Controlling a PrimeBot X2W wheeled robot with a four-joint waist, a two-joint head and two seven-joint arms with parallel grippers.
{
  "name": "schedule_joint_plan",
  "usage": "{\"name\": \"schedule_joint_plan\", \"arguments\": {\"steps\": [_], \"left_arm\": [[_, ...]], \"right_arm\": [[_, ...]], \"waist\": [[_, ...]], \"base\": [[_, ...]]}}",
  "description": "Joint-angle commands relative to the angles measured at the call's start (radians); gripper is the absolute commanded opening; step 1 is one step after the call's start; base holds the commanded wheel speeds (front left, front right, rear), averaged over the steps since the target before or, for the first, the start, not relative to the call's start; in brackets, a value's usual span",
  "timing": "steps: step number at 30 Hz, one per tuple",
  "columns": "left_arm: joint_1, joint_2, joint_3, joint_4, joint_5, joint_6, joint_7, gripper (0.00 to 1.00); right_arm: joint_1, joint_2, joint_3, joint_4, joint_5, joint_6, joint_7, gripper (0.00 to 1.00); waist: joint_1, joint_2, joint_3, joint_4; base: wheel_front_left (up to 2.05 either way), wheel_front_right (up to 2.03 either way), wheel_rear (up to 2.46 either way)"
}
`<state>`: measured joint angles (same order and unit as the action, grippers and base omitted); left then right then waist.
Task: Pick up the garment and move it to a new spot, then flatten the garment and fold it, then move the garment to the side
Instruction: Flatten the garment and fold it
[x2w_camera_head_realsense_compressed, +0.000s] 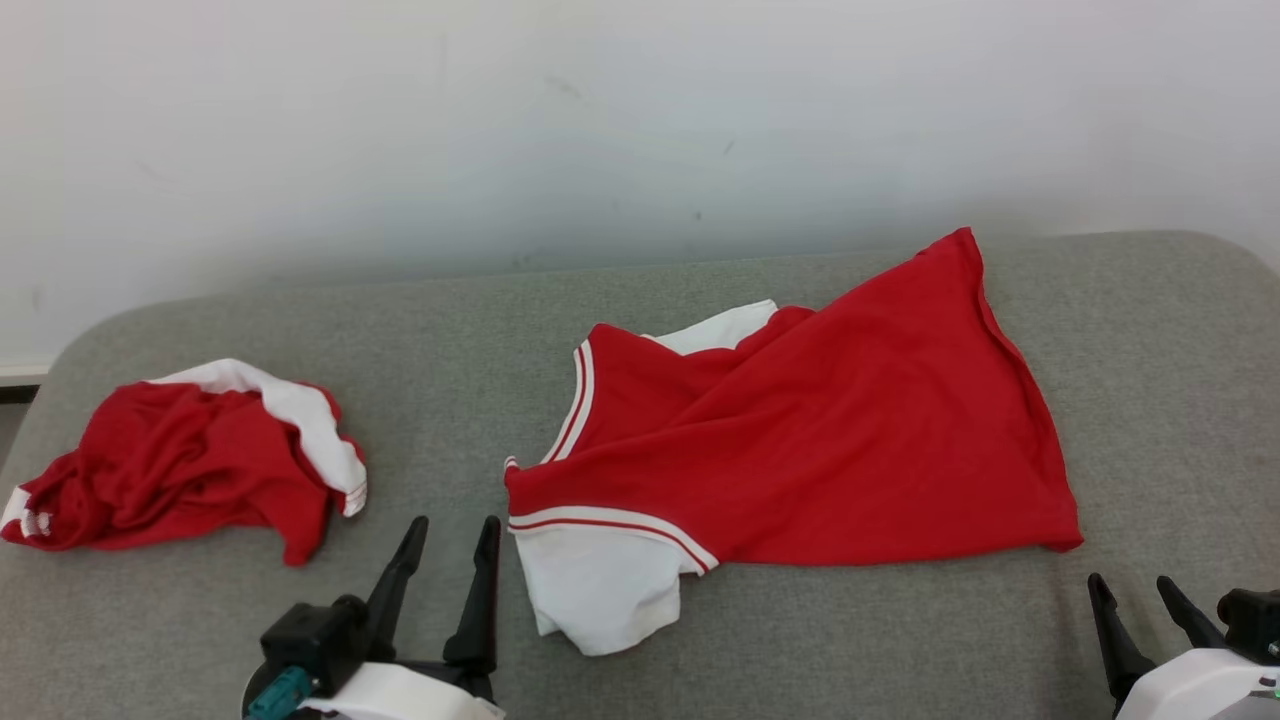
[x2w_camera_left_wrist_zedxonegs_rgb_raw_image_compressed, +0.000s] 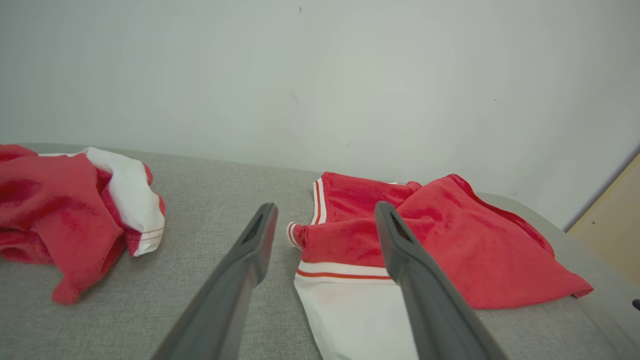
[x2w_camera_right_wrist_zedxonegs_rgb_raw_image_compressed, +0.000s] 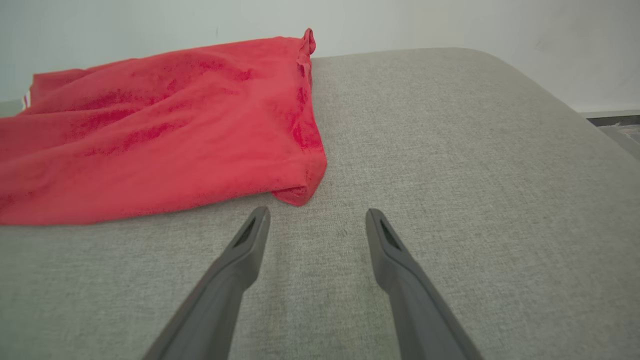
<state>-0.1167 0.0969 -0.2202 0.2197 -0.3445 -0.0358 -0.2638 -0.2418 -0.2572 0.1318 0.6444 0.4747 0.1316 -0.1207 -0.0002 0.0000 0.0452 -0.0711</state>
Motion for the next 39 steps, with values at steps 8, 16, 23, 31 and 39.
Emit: {"name": "schedule_joint_plan", "arguments": {"steps": [8,16,23,31,39], "left_arm": [[-0.026,0.008,-0.002,0.0,-0.013,0.002,0.004,1.0],[-0.047,0.009,-0.012,0.01,-0.013,0.001,0.004,1.0],[-0.046,0.011,-0.014,0.019,-0.017,0.004,0.003,1.0],[-0.032,0.011,-0.01,0.027,-0.021,0.011,0.001,1.0],[-0.016,0.004,-0.005,0.031,-0.027,0.015,0.0,1.0]], "right_arm": [[-0.124,0.024,-0.037,0.167,-0.037,-0.002,0.052,1.0],[-0.224,0.044,-0.055,0.292,-0.01,-0.002,0.045,1.0],[-0.259,0.04,-0.05,0.342,0.022,-0.002,0.015,0.16],[-0.289,-0.012,0.011,0.389,-0.104,-0.002,-0.04,0.0],[-0.26,-0.088,0.14,0.347,-0.338,-0.002,0.011,0.0]], "waist": [[0.0002,0.0,0.045,0.057],[0.0002,0.0,0.073,0.096],[0.0002,0.0,0.074,0.108],[0.0002,0.0,0.051,0.081],[0.0002,0.0,0.045,0.023]], "base": [[0.0,0.0,0.0],[0.0,0.0,0.0],[0.0,0.0,0.0],[0.0,0.0,0.0],[0.0,0.0,0.0]]}}
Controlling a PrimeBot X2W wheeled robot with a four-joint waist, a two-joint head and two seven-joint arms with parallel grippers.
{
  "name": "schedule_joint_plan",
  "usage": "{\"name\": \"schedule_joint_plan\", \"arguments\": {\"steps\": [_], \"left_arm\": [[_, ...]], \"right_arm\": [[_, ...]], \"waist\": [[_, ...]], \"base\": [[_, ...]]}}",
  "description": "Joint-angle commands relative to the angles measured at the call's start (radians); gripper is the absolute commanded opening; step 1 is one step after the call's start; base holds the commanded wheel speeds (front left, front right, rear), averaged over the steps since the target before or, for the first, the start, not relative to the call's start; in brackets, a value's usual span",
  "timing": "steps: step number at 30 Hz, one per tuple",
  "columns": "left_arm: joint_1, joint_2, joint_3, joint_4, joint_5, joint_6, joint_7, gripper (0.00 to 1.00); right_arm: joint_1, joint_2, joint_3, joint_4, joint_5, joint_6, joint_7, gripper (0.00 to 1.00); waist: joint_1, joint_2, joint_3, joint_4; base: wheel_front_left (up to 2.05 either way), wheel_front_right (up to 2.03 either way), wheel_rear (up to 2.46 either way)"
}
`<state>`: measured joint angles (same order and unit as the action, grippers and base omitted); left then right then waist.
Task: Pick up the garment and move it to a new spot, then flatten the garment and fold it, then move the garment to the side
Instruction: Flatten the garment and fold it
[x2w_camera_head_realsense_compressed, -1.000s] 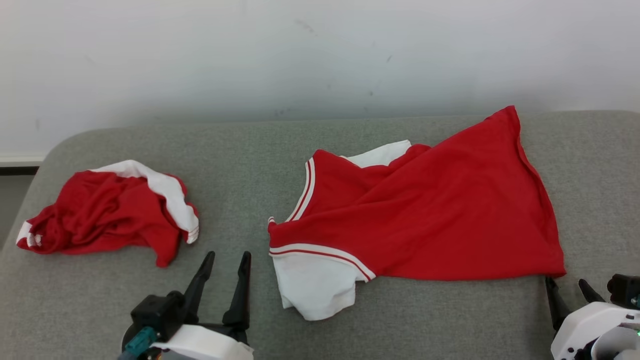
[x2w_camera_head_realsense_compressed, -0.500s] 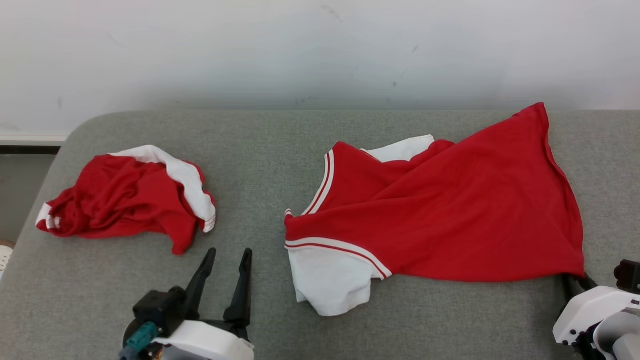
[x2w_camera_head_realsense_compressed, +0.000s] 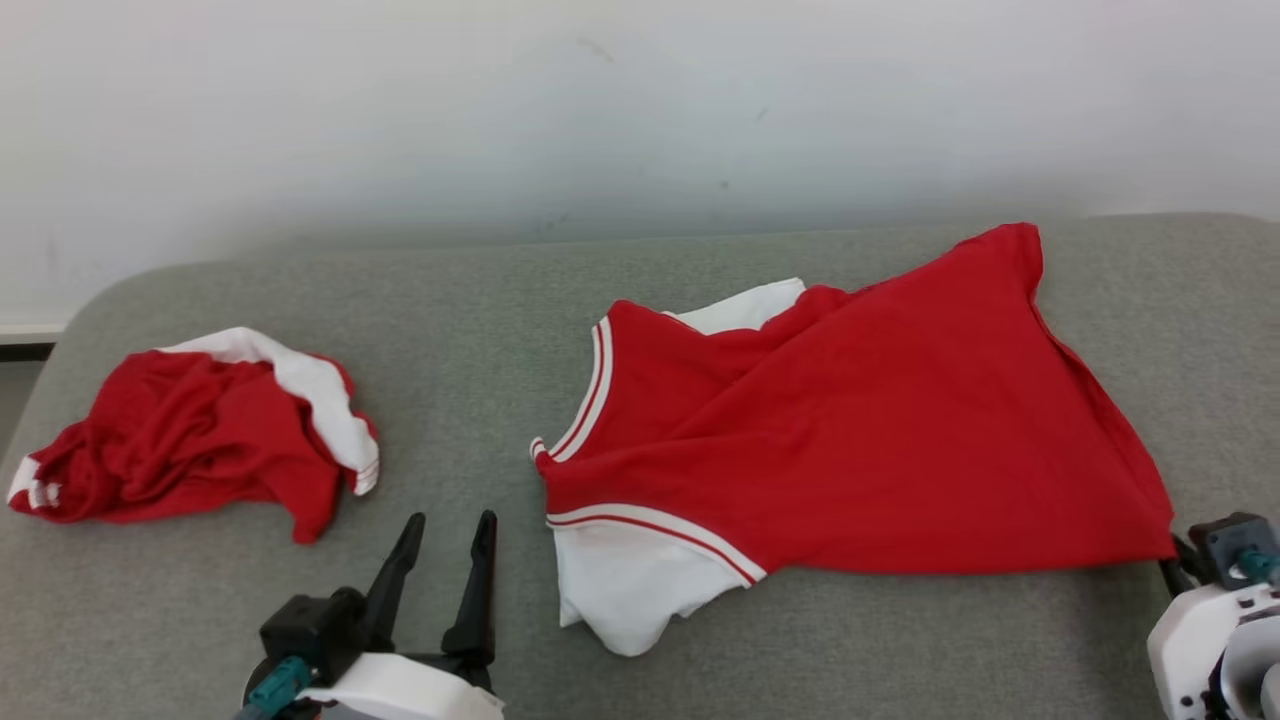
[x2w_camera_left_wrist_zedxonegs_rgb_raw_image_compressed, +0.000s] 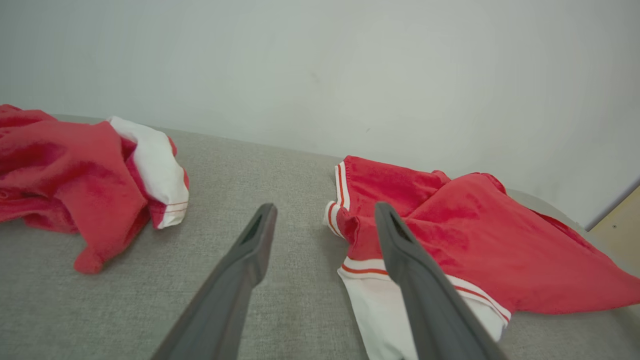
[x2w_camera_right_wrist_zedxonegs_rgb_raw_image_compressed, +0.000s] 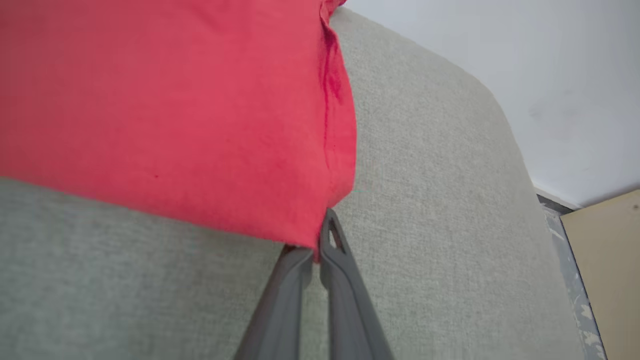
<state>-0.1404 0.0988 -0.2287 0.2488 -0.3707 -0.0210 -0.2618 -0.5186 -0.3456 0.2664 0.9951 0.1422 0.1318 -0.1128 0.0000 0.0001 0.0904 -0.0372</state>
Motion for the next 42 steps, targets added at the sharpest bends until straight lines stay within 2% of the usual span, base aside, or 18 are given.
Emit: {"name": "schedule_joint_plan", "arguments": {"steps": [1,5,10,11,12,13,17,22,25,28,32,36,39,42], "left_arm": [[0.008,0.002,0.005,0.003,-0.002,0.002,-0.002,1.0],[0.006,-0.001,0.008,0.007,-0.004,0.001,-0.002,1.0],[0.004,-0.004,0.009,0.016,-0.003,-0.003,-0.003,1.0],[0.005,-0.004,0.008,0.019,-0.004,-0.004,-0.003,1.0],[0.007,-0.005,0.008,0.022,-0.004,-0.004,-0.003,1.0],[0.009,-0.004,0.007,0.025,-0.004,-0.005,-0.003,1.0],[0.012,0.001,0.005,0.034,-0.002,-0.008,-0.003,1.0],[0.021,0.017,0.001,0.037,-0.001,-0.01,0.007,1.0],[0.029,0.029,-0.009,0.034,-0.005,-0.018,0.029,1.0],[0.037,0.045,-0.036,0.021,0.008,-0.039,0.051,1.0],[0.05,0.06,-0.08,0.027,0.004,-0.064,0.102,1.0],[0.053,0.071,-0.137,0.04,0.004,-0.084,0.159,1.0],[0.038,0.11,-0.203,0.045,0.042,-0.096,0.196,1.0],[0.023,0.133,-0.251,0.054,0.06,-0.101,0.224,1.0]], "right_arm": [[0.023,-0.008,0.021,-0.015,-0.018,-0.002,0.019,0.0],[0.055,-0.056,0.079,-0.055,-0.039,-0.002,0.083,0.0],[0.104,-0.09,0.062,-0.105,-0.009,-0.002,0.128,0.0],[0.114,-0.09,0.057,-0.114,-0.002,-0.002,0.133,0.18],[0.123,-0.088,0.053,-0.124,0.004,-0.002,0.139,0.76],[0.133,-0.082,0.048,-0.134,0.013,-0.002,0.143,1.0],[0.161,-0.076,0.051,-0.169,0.027,-0.002,0.167,1.0],[0.199,-0.095,0.01,-0.256,0.063,-0.002,0.25,1.0],[0.229,-0.114,-0.047,-0.354,0.066,-0.002,0.296,1.0],[0.262,-0.107,-0.15,-0.479,0.038,-0.002,0.302,1.0],[0.324,-0.005,-0.286,-0.621,-0.006,-0.002,0.275,1.0],[0.363,0.119,-0.379,-0.726,-0.028,-0.002,0.218,1.0],[0.387,0.203,-0.407,-0.769,-0.035,-0.002,0.163,1.0],[0.393,0.24,-0.413,-0.781,-0.035,-0.002,0.117,1.0]], "waist": [[0.0,-0.0001,0.0,-0.018],[0.0,-0.0001,-0.003,-0.04],[0.0,-0.0001,-0.008,-0.051],[0.0,-0.0001,-0.011,-0.053],[0.0,-0.0001,-0.013,-0.054],[0.0,-0.0001,-0.016,-0.055],[0.0,-0.0001,-0.026,-0.057],[0.0,-0.0001,-0.043,-0.059],[0.0,-0.0001,-0.051,-0.059],[0.0,-0.0001,-0.052,-0.059],[0.0,-0.0001,-0.049,-0.057],[0.0,-0.0001,-0.045,-0.06],[0.0,-0.0001,-0.037,-0.065],[0.0,-0.0001,-0.027,-0.074]], "base": [[0.0,0.0,0.0],[0.0,0.0,0.0],[0.0,0.0,0.0],[0.0,0.0,0.0],[0.0,0.0,0.0],[0.0,0.0,0.0],[0.0,0.0,0.0],[0.0,0.0,0.0],[0.0,0.0,0.0],[0.0,0.0,0.0],[0.0,0.0,0.0],[0.0,0.0,0.0],[0.0,0.0,0.0],[0.0,0.0,0.0]]}}
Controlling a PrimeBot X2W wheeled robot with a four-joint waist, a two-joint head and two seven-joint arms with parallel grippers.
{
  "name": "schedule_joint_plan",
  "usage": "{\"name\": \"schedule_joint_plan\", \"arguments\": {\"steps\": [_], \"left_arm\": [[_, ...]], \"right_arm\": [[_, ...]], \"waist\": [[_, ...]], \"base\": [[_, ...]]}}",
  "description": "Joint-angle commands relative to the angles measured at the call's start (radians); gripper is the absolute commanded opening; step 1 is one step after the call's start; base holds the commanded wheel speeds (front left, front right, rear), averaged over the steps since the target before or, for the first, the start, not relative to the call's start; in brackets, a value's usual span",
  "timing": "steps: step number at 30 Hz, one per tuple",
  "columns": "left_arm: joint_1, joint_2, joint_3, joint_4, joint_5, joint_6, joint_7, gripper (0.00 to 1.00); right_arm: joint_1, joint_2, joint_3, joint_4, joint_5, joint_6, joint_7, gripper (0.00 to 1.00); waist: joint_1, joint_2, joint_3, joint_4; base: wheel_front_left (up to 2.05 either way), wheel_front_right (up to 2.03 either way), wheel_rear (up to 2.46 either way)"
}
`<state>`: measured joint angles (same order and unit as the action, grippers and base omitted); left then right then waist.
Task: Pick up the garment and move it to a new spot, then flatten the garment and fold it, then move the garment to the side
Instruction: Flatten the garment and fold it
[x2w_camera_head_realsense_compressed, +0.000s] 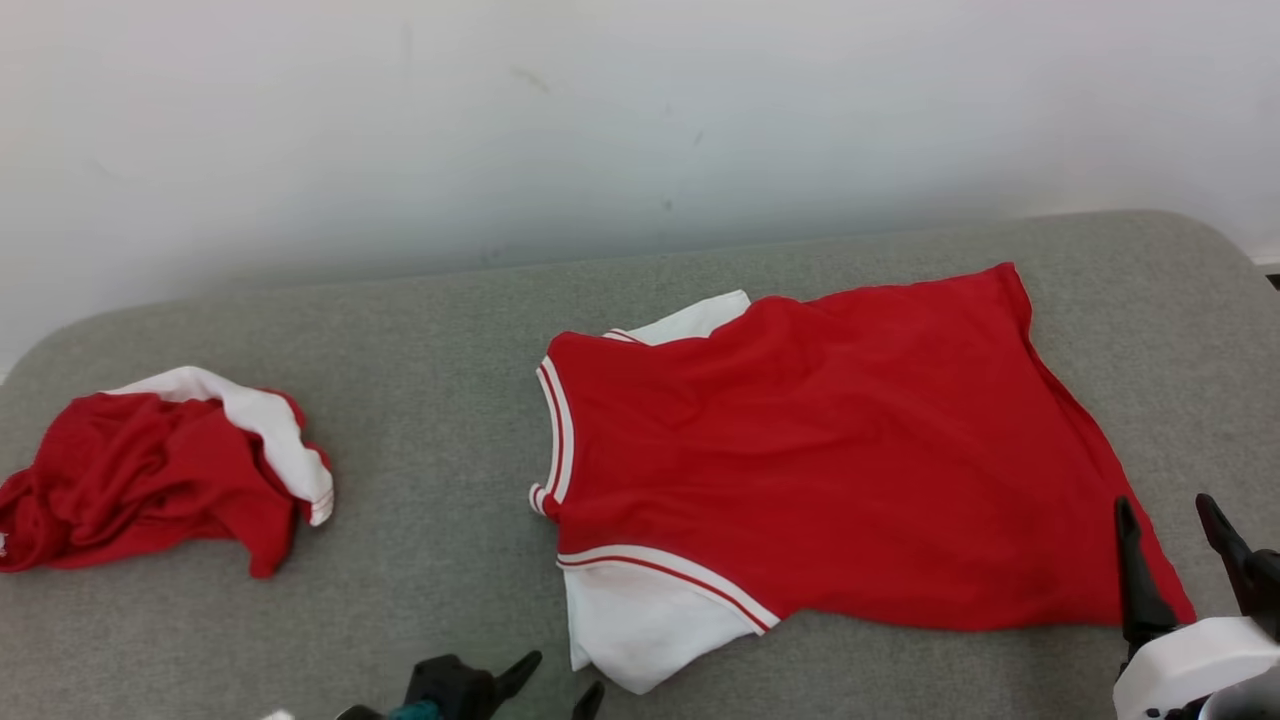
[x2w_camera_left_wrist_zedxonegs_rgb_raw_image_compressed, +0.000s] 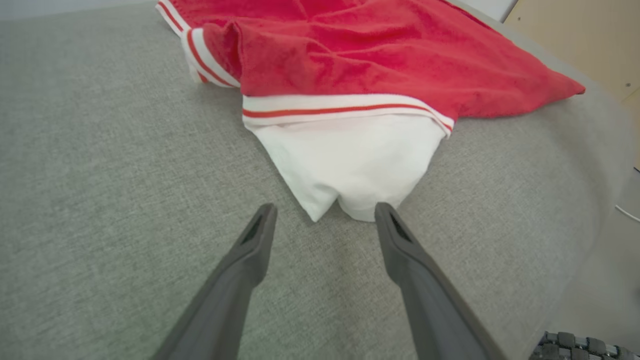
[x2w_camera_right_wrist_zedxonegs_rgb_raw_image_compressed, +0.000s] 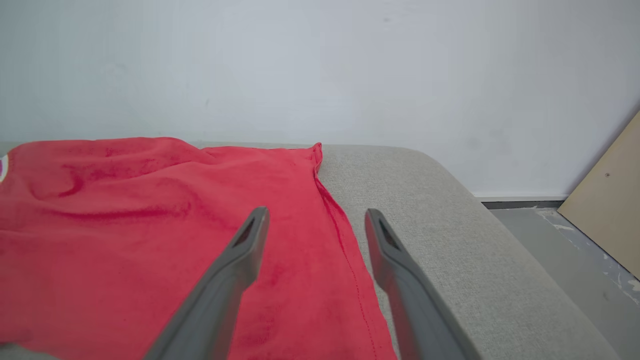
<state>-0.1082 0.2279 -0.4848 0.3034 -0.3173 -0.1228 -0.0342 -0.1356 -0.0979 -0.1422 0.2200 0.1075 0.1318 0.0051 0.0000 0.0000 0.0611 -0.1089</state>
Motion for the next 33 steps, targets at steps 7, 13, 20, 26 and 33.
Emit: {"name": "schedule_joint_plan", "arguments": {"steps": [7,13,20,26,33], "left_arm": [[-0.057,0.02,-0.028,0.069,0.032,0.005,0.032,1.0],[-0.099,0.015,-0.032,0.115,0.036,0.008,0.031,1.0],[-0.121,0.014,-0.049,0.126,0.01,0.002,0.024,0.0],[-0.106,0.028,-0.067,0.09,-0.021,-0.003,0.053,0.0],[-0.066,0.076,-0.057,-0.02,-0.076,-0.004,0.149,0.0]], "right_arm": [[-0.006,0.031,0.017,0.023,0.02,-0.002,-0.069,1.0],[-0.031,0.04,0.041,0.042,0.037,-0.002,-0.104,1.0],[-0.035,0.043,0.046,0.074,0.04,-0.002,-0.122,1.0],[-0.024,0.042,0.033,0.093,0.037,-0.002,-0.119,1.0],[-0.012,0.021,0.027,0.084,0.032,-0.002,-0.088,1.0]], "waist": [[0.0,0.0,0.022,-0.035],[0.0,0.0,0.039,-0.062],[0.0,0.0,0.042,-0.064],[0.0,0.0,0.019,-0.02],[0.0,0.0,-0.003,0.05]], "base": [[0.0,0.0,0.0],[0.0,0.0,0.0],[0.0,0.0,0.0],[0.0,0.0,0.0],[0.0,0.0,0.0]]}}
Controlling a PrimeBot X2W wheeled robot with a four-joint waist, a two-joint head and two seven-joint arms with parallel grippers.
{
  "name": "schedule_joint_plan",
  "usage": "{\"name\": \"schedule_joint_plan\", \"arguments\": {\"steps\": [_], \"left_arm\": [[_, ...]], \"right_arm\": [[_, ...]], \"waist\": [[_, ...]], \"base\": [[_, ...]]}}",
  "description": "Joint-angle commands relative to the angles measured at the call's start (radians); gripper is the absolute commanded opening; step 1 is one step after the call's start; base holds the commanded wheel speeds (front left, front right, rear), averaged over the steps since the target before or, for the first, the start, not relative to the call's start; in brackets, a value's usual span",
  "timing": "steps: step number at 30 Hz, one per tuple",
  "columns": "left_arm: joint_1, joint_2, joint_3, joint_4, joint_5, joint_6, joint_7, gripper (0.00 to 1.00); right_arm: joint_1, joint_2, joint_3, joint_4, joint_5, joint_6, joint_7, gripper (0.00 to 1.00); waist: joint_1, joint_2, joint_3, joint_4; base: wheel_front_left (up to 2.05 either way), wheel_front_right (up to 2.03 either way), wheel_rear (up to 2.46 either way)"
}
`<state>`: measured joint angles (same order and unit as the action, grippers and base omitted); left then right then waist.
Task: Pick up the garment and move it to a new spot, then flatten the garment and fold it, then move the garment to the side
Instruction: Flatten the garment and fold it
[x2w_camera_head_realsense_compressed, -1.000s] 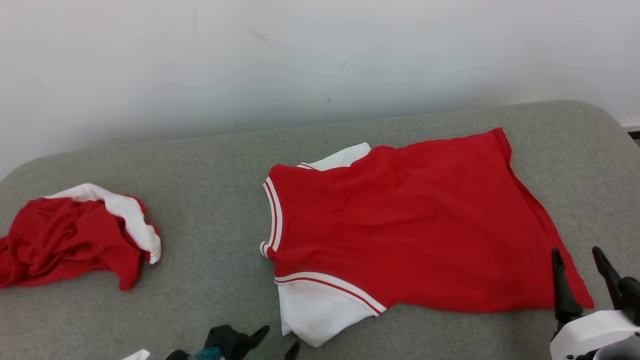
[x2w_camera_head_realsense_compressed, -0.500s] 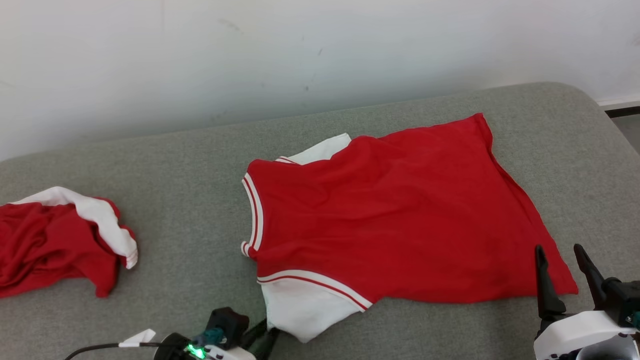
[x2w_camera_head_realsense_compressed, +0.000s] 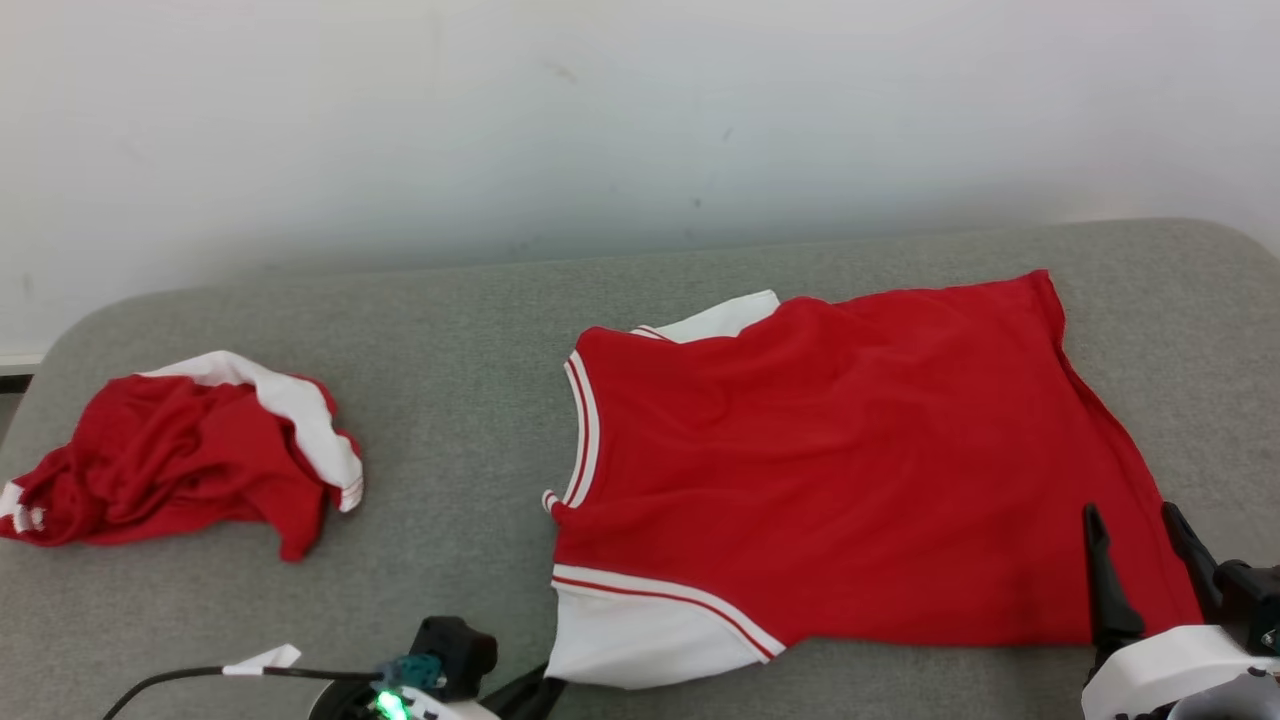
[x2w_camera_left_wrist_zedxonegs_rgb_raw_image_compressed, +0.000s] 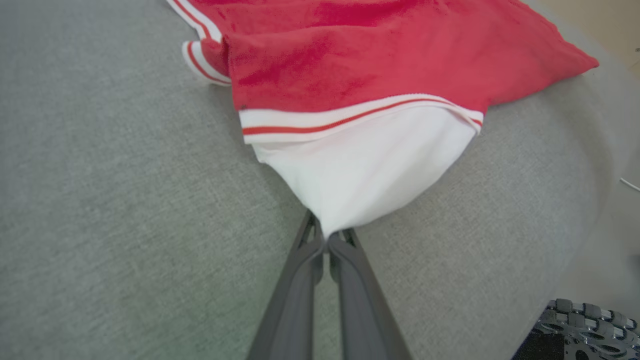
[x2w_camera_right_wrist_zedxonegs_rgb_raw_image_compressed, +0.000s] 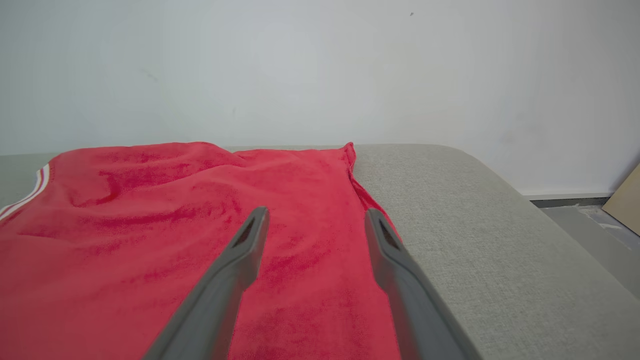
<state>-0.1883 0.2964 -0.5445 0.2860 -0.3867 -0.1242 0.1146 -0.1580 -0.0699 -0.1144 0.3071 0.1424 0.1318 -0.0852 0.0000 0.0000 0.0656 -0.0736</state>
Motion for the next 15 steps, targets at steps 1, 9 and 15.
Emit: {"name": "schedule_joint_plan", "arguments": {"steps": [1,9,15], "left_arm": [[0.021,0.015,0.005,-0.015,-0.02,-0.003,0.024,0.0],[0.094,0.073,0.026,-0.157,-0.133,0.008,0.227,0.0],[0.14,0.134,0.049,-0.278,-0.215,0.037,0.399,0.0]], "right_arm": [[0.011,-0.01,0.001,-0.005,-0.001,-0.002,0.006,1.0],[0.02,-0.027,0.001,-0.012,0.01,-0.002,0.04,1.0],[0.028,-0.047,0.002,-0.033,0.016,-0.002,0.072,1.0]], "waist": [[0.0,0.0,-0.009,0.021],[0.0,0.0,-0.021,0.045],[0.0,0.0,-0.023,0.038]], "base": [[0.0,0.0,0.0],[0.0,0.0,0.0],[0.0,0.0,0.0]]}}
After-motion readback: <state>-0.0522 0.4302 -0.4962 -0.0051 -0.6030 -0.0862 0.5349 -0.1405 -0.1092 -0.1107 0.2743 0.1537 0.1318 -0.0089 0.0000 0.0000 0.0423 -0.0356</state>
